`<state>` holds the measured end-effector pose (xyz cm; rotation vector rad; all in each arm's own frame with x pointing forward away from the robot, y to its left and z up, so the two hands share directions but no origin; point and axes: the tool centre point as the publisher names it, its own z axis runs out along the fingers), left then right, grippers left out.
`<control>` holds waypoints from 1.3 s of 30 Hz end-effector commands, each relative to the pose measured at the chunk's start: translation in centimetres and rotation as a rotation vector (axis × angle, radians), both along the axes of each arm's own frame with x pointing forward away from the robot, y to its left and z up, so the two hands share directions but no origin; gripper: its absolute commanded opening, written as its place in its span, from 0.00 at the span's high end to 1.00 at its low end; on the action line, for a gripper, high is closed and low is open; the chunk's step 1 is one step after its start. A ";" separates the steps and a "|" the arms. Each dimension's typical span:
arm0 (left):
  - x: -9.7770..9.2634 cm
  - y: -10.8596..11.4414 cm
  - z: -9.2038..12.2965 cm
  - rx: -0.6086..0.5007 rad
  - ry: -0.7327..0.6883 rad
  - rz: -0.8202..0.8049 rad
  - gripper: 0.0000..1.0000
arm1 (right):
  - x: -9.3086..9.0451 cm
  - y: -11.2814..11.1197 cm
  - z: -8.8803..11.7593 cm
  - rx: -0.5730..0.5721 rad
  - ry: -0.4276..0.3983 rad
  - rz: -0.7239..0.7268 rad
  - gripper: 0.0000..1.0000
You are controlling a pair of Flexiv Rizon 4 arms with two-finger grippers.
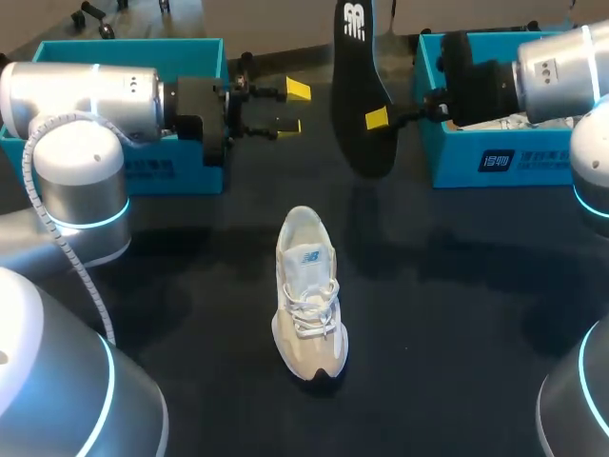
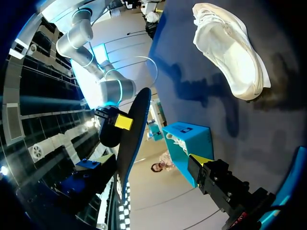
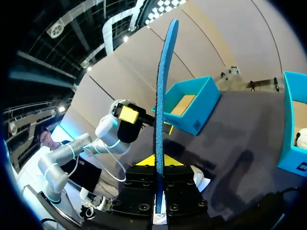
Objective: Take the shoe out of the shoebox, open the shoe tongue, remove and reinsert the insole, then place the shoe into the shoebox
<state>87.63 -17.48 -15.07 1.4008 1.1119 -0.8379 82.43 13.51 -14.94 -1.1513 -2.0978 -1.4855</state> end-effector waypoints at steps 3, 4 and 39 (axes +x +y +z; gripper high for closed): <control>0.1 0.0 0.0 0.004 0.000 -0.002 0.00 | -0.1 0.1 0.0 -0.002 0.000 -0.003 1.00; 0.1 0.0 0.0 0.004 0.000 -0.002 0.00 | -0.1 0.1 0.0 -0.002 0.000 -0.003 1.00; -0.4 5.1 -3.9 0.428 1.010 0.268 0.00 | 1.7 1.5 -3.0 -0.041 -0.316 -0.004 1.00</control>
